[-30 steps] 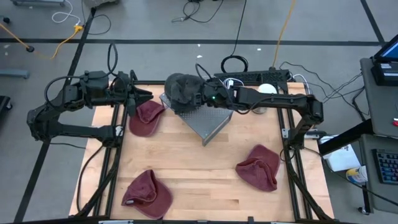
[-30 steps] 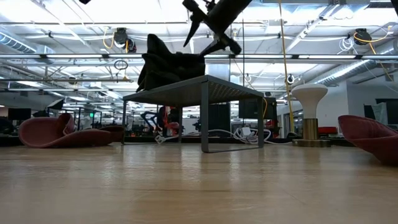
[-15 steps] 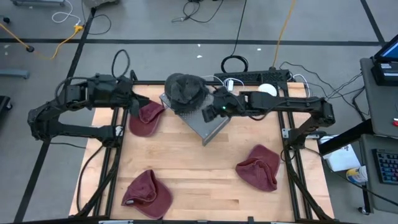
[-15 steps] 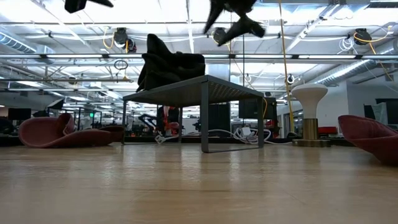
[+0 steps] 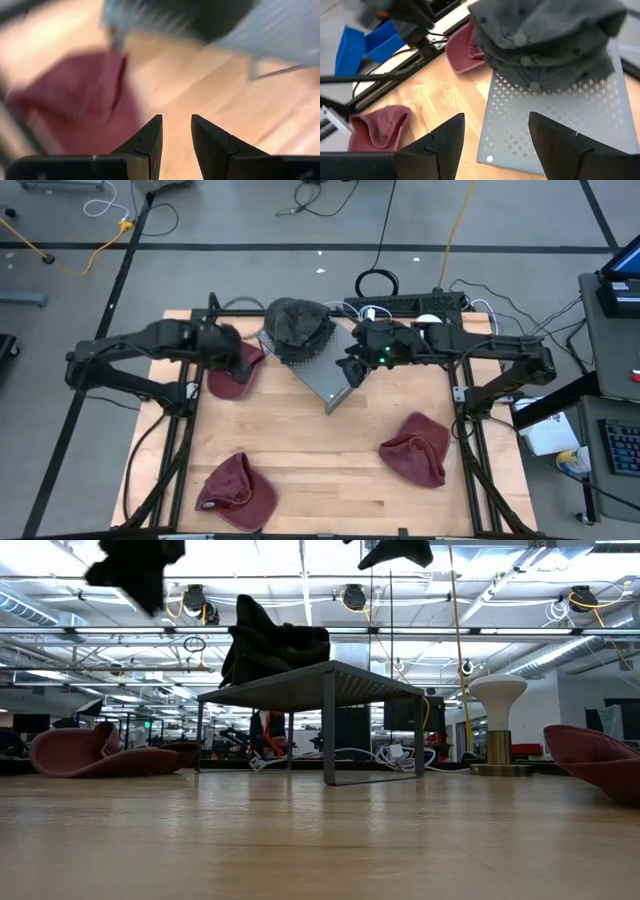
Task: Pick & Place hat
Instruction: Put the top red cap on the shelf
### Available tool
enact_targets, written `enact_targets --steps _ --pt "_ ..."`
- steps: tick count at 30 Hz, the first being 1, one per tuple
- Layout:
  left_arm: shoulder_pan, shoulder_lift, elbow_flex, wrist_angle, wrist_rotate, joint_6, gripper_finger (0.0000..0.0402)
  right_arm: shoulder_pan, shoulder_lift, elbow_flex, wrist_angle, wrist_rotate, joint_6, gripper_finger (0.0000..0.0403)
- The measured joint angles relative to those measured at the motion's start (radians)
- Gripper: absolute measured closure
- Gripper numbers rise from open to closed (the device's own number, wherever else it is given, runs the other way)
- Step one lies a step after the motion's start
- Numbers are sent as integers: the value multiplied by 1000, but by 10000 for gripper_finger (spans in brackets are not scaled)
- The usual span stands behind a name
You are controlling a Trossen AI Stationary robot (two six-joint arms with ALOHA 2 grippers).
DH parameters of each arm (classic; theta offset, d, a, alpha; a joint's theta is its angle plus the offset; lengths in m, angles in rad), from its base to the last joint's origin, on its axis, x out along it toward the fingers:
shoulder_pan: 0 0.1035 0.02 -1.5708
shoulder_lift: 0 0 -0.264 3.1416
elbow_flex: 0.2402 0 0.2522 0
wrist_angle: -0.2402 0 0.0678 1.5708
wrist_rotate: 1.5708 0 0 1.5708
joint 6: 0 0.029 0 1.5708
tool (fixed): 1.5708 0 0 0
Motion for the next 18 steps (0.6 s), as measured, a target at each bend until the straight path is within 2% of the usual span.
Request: enact_targets --steps 3,6,13,18 --pt "-21 59 0 -163 0 -135 295 -1 -26 -1 3 -10 -80 190" --pt "-52 108 0 -253 0 -211 295 -1 -49 -1 7 -11 -136 188" --pt "-151 173 -32 -253 -13 -283 289 -1 -65 -1 22 -12 -219 187" --pt "-272 185 -112 -244 -93 -370 244 -1 -66 -1 21 -12 -234 190"
